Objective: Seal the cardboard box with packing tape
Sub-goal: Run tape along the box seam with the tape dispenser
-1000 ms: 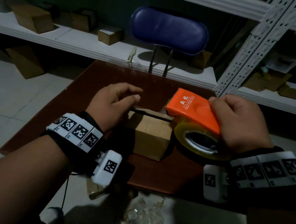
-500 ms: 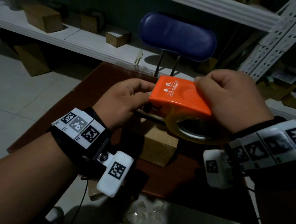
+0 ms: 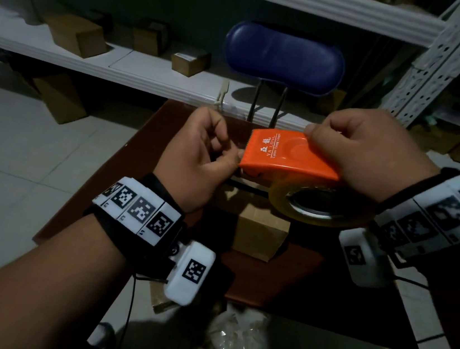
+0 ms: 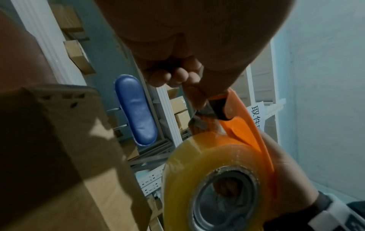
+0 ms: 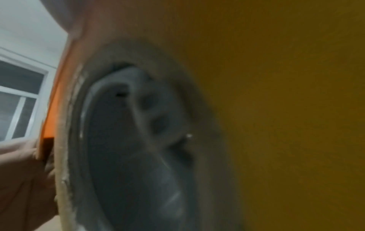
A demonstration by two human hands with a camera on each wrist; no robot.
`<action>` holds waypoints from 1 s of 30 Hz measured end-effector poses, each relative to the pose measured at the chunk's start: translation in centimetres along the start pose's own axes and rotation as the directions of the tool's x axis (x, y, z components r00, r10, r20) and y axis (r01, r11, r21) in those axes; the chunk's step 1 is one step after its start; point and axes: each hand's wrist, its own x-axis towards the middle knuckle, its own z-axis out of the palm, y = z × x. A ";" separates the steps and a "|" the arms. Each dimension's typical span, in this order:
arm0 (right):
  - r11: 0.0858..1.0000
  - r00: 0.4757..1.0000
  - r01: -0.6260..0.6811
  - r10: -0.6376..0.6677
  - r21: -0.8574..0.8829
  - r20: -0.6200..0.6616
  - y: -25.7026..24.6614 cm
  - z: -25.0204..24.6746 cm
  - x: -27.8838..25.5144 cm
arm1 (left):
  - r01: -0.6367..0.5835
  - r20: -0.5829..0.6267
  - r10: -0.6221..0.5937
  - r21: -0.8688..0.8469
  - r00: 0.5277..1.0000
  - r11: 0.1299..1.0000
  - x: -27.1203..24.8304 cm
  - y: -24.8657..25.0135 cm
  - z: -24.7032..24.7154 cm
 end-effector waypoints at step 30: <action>1.000 0.994 0.017 -0.016 -0.008 0.110 -0.3 -0.2 0.5 | 0.006 -0.011 -0.007 -0.100 1.000 0.995 -0.1 0.3 -0.7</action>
